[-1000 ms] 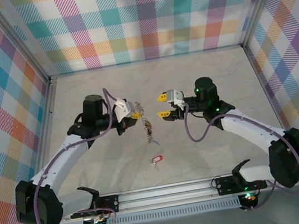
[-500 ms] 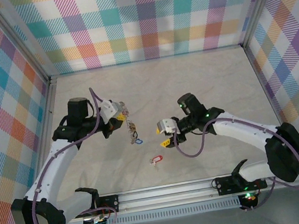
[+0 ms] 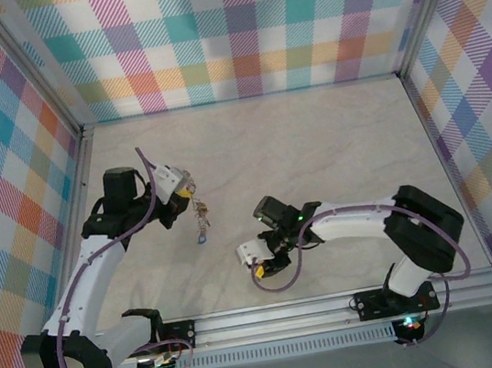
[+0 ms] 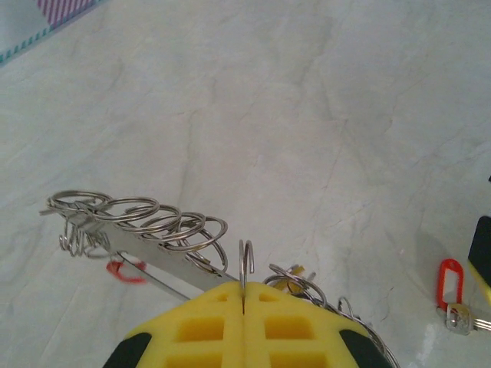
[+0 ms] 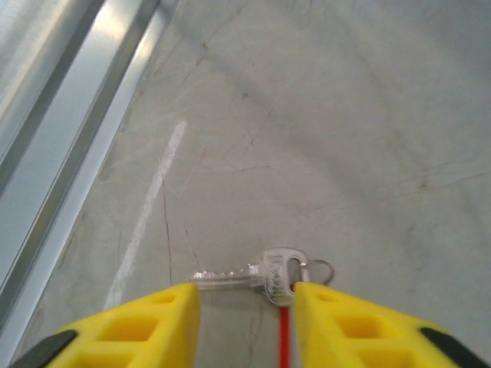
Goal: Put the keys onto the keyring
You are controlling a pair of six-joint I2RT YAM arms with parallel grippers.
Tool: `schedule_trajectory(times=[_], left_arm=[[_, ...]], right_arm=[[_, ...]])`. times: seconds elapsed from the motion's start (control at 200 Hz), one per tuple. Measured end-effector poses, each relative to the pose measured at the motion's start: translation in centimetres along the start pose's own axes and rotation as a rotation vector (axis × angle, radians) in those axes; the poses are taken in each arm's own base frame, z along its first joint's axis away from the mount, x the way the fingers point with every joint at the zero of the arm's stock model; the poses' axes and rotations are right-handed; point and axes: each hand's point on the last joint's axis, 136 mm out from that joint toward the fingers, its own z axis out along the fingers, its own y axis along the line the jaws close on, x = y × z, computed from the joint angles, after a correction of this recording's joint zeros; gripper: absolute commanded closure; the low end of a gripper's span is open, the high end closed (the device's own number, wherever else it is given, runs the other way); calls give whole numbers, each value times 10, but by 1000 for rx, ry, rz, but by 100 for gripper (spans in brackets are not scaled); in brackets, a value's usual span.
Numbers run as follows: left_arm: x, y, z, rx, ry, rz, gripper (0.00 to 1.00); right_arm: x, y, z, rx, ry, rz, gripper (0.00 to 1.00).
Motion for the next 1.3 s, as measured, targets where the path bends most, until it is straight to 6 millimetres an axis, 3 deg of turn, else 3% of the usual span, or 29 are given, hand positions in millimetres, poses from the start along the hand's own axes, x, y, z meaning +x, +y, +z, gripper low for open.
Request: schedule_trajectory(times=[0.215, 0.425, 0.675, 0.79, 1.02, 1.22, 1.305], left_arm=[[9, 5, -5, -53, -16, -29, 100], [13, 8, -7, -79, -20, -44, 100], [14, 9, -7, -84, -22, -47, 100], [13, 11, -7, -88, -25, -49, 100], [13, 11, -7, -88, -25, -50, 100], [13, 11, -7, -88, -25, -55, 100], [14, 11, -6, -86, -23, -59, 100]], right_arm=[[18, -12, 19, 20, 69, 136, 66], [8, -23, 22, 55, 31, 230, 63], [4, -27, 25, 80, 37, 263, 66], [6, -30, 24, 97, 47, 276, 59], [-19, -33, 1, 128, -35, 387, 51], [-43, -47, -19, 118, 11, 627, 56], [-44, -44, -22, 97, 52, 722, 60]])
